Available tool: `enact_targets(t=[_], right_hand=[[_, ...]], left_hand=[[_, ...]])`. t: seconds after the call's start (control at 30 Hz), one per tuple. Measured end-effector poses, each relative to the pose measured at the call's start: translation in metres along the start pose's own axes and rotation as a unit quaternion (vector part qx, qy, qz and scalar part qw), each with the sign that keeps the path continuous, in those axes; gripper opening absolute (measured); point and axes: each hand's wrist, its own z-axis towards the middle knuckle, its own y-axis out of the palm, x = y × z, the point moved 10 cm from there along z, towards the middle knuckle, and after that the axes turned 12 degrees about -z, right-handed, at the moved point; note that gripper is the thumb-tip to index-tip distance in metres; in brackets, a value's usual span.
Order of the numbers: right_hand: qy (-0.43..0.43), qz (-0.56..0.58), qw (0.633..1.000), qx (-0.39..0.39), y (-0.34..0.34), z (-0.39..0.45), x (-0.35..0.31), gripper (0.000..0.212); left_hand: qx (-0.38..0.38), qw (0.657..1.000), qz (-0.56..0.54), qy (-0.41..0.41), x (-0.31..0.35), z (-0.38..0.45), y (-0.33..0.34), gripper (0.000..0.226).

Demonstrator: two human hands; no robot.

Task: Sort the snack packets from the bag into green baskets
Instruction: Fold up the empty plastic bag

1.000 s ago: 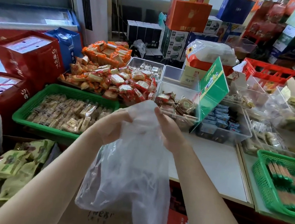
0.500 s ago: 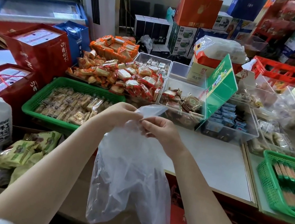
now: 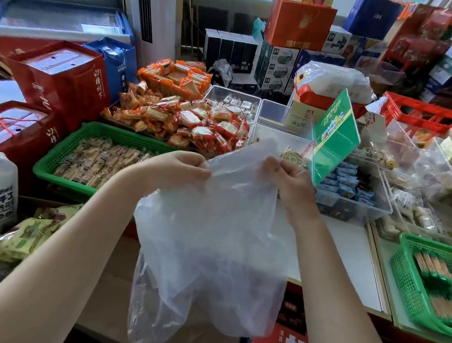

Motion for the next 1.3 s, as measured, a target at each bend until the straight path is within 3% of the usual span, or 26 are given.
enact_targets(t=[0.07, 0.17, 0.27, 0.3, 0.43, 0.6, 0.7, 0.83, 0.93, 1.13, 1.3], right_hand=[[-0.059, -0.106, 0.992, -0.020, 0.001, 0.005, -0.039, 0.025], [-0.140, -0.237, 0.958, -0.080, 0.028, 0.006, -0.088, 0.043], [-0.197, -0.276, 0.937, -0.087, 0.048, 0.000, -0.115, 0.038], [-0.204, -0.267, 0.938, -0.082, 0.048, -0.002, -0.118, 0.035], [-0.175, -0.283, 0.940, -0.079, 0.030, 0.000, -0.094, 0.025], [-0.089, -0.367, 0.920, -0.104, 0.003, 0.006, -0.033, 0.005], [-0.074, -0.412, 0.905, -0.074, -0.007, 0.006, -0.012, 0.006], [-0.157, -0.424, 0.891, 0.039, -0.017, -0.002, -0.021, 0.014], [-0.184, -0.401, 0.894, 0.081, -0.017, -0.007, -0.033, 0.012], [-0.129, -0.447, 0.885, -0.004, 0.010, -0.001, -0.031, 0.030], [-0.139, -0.442, 0.886, -0.014, 0.039, -0.003, -0.048, 0.031]], left_hand=[[0.024, 0.992, 0.128, 0.006, 0.021, -0.002, -0.012, 0.012], [0.043, 0.992, 0.050, 0.105, 0.077, -0.009, -0.002, 0.042], [0.135, 0.957, 0.066, 0.248, 0.126, -0.025, 0.005, 0.012], [0.164, 0.945, 0.067, 0.275, 0.131, -0.029, 0.003, 0.012], [0.238, 0.930, 0.015, 0.280, 0.114, -0.038, -0.023, 0.027], [0.372, 0.893, 0.007, 0.254, 0.074, -0.038, -0.071, 0.019], [0.413, 0.881, -0.008, 0.231, 0.053, -0.036, -0.086, 0.023], [0.410, 0.885, 0.021, 0.221, 0.043, -0.028, -0.082, 0.030], [0.383, 0.897, 0.037, 0.218, 0.043, -0.018, -0.073, 0.028], [0.353, 0.913, 0.039, 0.201, 0.047, -0.001, -0.044, 0.024], [0.189, 0.962, -0.073, 0.182, 0.056, 0.023, 0.020, 0.014]])
